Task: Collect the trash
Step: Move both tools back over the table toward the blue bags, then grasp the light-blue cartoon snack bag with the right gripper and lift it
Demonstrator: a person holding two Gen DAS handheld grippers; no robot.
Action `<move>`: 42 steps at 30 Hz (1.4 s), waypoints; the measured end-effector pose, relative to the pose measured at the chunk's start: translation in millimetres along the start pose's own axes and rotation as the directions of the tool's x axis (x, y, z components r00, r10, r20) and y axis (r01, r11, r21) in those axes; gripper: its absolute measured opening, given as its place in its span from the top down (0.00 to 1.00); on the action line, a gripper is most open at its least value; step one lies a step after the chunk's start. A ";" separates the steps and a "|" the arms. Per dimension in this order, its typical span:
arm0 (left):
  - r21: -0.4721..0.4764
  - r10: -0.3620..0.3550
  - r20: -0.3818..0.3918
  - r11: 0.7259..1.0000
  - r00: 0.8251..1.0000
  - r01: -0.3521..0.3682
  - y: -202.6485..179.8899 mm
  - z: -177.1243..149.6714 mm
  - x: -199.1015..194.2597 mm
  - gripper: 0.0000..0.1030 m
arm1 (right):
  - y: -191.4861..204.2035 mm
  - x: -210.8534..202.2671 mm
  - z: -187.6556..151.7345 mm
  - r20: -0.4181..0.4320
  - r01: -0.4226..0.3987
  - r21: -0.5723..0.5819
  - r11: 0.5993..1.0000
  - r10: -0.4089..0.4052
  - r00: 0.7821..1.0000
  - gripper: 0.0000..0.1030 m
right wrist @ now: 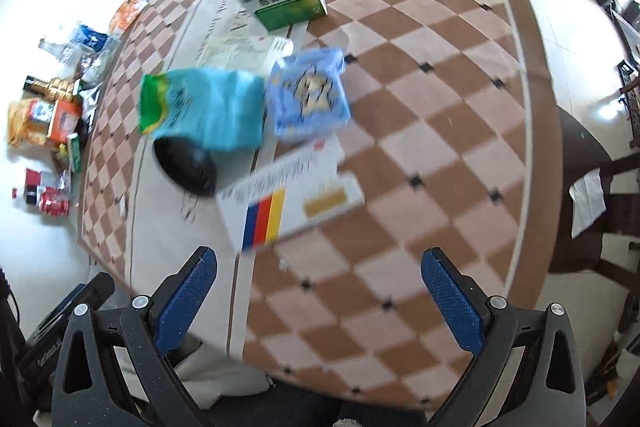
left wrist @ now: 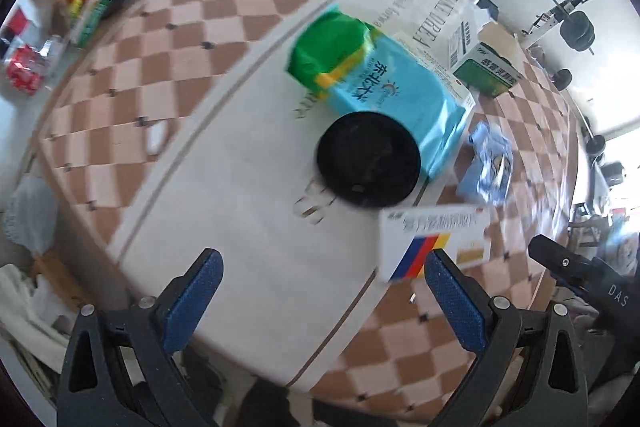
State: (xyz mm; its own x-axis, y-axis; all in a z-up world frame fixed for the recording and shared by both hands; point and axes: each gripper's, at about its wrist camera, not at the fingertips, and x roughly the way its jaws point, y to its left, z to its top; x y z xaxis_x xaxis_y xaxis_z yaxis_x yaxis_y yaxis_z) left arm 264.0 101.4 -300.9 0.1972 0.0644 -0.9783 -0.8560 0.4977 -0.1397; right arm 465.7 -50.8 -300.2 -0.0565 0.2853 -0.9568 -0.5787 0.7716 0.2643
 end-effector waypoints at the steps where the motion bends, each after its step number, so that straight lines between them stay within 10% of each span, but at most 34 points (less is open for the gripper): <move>1: -0.009 -0.019 -0.021 1.000 1.000 0.019 -4.7 9.0 12.2 0.00 | -0.5 11.1 16.5 -0.012 0.002 0.002 1.000 -0.002 1.000 0.00; 12: -0.049 -0.112 -0.106 0.993 0.988 0.107 -23.4 54.7 80.9 0.01 | -4.4 83.4 102.4 -0.124 -0.034 0.005 0.999 0.034 0.992 0.00; 17: -0.039 -0.098 -0.090 0.995 0.991 0.094 -25.0 53.2 77.3 0.40 | 10.9 102.0 108.3 -0.162 -0.039 -0.023 0.999 0.035 0.986 0.00; 28: -0.031 -0.085 -0.108 0.996 0.991 0.082 -4.3 26.0 54.5 0.96 | 15.0 92.4 101.4 -0.116 0.008 -0.062 0.998 -0.016 0.993 0.57; 42: 0.044 0.042 0.070 0.998 0.997 -0.045 -9.9 11.9 -15.5 0.99 | 13.5 41.8 71.6 -0.036 -0.039 -0.069 0.997 0.037 0.999 0.82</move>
State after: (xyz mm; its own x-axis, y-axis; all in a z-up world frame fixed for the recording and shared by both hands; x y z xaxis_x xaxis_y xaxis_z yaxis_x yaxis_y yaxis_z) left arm 275.1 105.8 -282.6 0.1943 0.1461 -0.9700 -0.8423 0.5316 -0.0886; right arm 513.7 12.2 -327.9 -0.1071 0.2931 -0.9501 -0.6306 0.7187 0.2928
